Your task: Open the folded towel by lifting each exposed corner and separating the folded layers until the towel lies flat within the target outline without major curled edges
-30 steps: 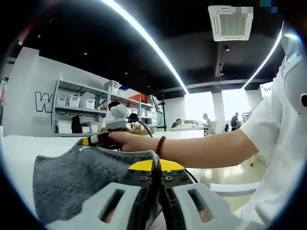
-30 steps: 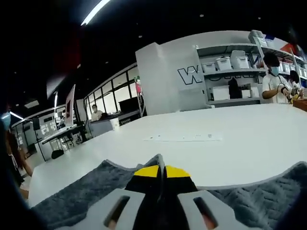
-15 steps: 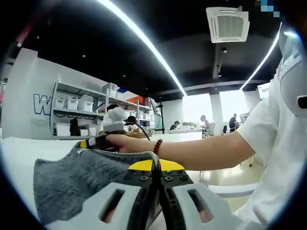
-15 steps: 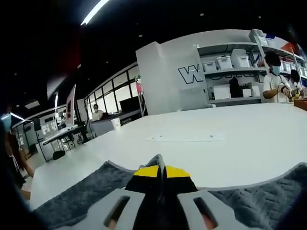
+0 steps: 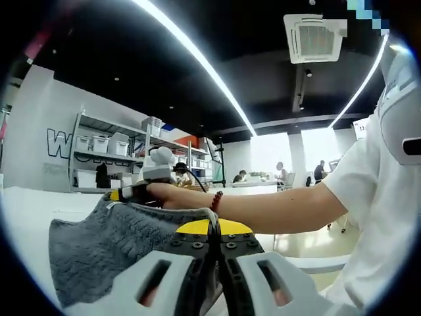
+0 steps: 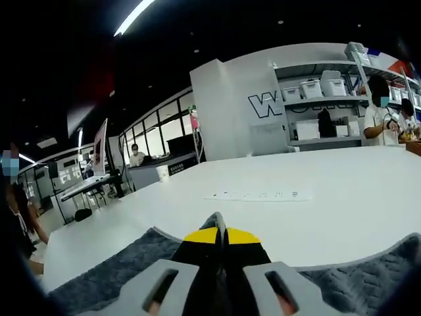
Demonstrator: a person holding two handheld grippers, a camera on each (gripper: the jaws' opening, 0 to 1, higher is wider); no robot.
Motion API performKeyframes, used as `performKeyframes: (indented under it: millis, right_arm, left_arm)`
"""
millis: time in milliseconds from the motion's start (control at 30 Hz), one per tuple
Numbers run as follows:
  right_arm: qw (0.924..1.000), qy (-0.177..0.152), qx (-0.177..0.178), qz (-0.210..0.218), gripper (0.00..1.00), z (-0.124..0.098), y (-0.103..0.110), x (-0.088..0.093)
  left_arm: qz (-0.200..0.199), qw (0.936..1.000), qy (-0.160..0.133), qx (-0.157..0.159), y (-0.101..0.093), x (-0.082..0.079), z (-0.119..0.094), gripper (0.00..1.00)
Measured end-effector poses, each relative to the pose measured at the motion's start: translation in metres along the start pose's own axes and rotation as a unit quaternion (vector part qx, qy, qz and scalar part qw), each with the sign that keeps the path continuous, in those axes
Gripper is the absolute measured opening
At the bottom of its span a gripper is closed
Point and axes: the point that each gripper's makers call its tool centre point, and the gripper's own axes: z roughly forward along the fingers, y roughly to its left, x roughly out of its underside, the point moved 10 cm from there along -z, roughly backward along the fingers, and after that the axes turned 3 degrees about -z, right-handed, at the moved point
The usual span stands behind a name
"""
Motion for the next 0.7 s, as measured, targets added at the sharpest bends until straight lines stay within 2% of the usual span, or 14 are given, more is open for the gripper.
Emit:
performKeyframes:
  millis: [267, 400, 700]
  right_arm:
    - [1.0, -0.004, 0.0, 0.002, 0.0, -0.007, 0.005, 0.0]
    - [0.9999, -0.01, -0.005, 0.005, 0.0, -0.009, 0.01, -0.003]
    - [0.9999, -0.012, -0.011, 0.005, 0.0, -0.009, 0.025, -0.008]
  left_arm:
    - [0.0, 1.0, -0.008, -0.001, 0.004, -0.004, -0.009, 0.0]
    - [-0.029, 0.9991, -0.03, -0.001, 0.007, -0.007, -0.015, 0.0]
    - [-0.014, 0.9992, -0.036, -0.011, 0.005, -0.013, -0.019, 0.0]
